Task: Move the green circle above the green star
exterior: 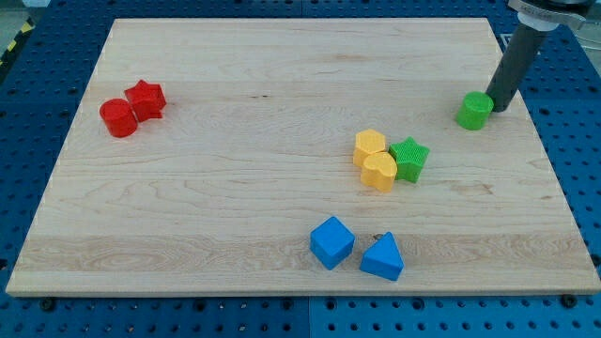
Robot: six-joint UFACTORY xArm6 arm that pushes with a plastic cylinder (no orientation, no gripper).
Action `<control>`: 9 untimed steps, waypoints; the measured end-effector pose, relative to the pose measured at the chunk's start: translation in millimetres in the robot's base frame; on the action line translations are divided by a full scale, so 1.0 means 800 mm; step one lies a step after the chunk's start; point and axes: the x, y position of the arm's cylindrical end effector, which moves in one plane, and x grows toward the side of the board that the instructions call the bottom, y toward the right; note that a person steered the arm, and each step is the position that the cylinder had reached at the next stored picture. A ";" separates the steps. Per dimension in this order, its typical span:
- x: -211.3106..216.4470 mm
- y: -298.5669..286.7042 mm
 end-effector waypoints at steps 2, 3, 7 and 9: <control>0.001 -0.012; 0.010 -0.025; 0.030 -0.119; 0.030 -0.149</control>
